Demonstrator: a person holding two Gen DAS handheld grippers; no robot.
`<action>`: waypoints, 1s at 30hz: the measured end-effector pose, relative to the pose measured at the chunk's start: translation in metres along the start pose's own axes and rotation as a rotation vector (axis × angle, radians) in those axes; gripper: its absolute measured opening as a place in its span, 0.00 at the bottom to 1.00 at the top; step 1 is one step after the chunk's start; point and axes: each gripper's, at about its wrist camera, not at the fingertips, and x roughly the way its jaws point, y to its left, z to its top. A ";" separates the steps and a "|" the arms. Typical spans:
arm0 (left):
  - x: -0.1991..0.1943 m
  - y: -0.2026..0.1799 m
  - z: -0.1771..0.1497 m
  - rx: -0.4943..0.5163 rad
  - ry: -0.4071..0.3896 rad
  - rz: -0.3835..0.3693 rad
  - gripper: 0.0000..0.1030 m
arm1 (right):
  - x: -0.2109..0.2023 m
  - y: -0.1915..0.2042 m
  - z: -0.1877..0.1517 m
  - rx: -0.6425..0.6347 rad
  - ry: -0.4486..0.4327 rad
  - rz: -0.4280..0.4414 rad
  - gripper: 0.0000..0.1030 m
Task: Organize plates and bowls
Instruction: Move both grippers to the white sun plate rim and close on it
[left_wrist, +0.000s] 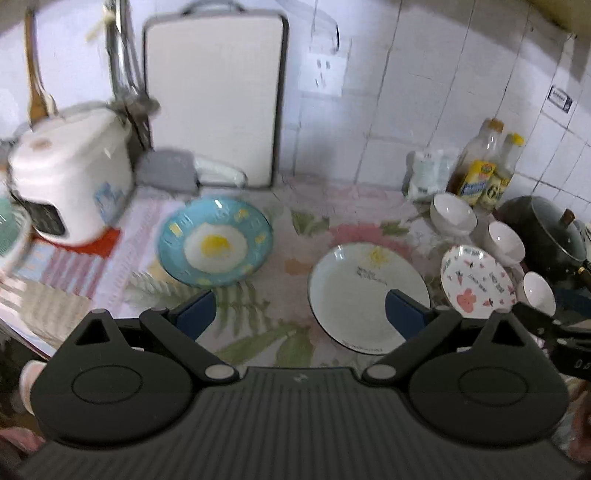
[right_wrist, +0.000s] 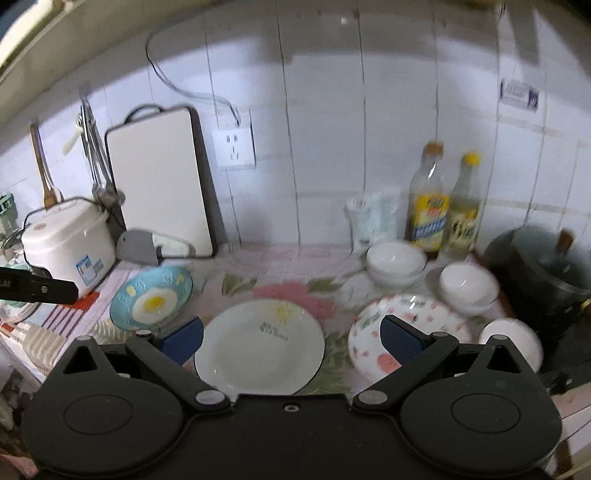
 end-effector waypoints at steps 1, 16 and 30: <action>0.013 -0.001 -0.004 -0.004 0.016 -0.004 0.96 | 0.012 -0.005 -0.007 0.022 0.010 0.016 0.99; 0.170 -0.021 -0.062 0.008 0.014 0.014 0.77 | 0.139 -0.029 -0.091 0.163 0.009 0.104 0.82; 0.216 -0.007 -0.066 -0.053 0.091 -0.015 0.51 | 0.167 -0.046 -0.102 0.236 0.031 0.142 0.61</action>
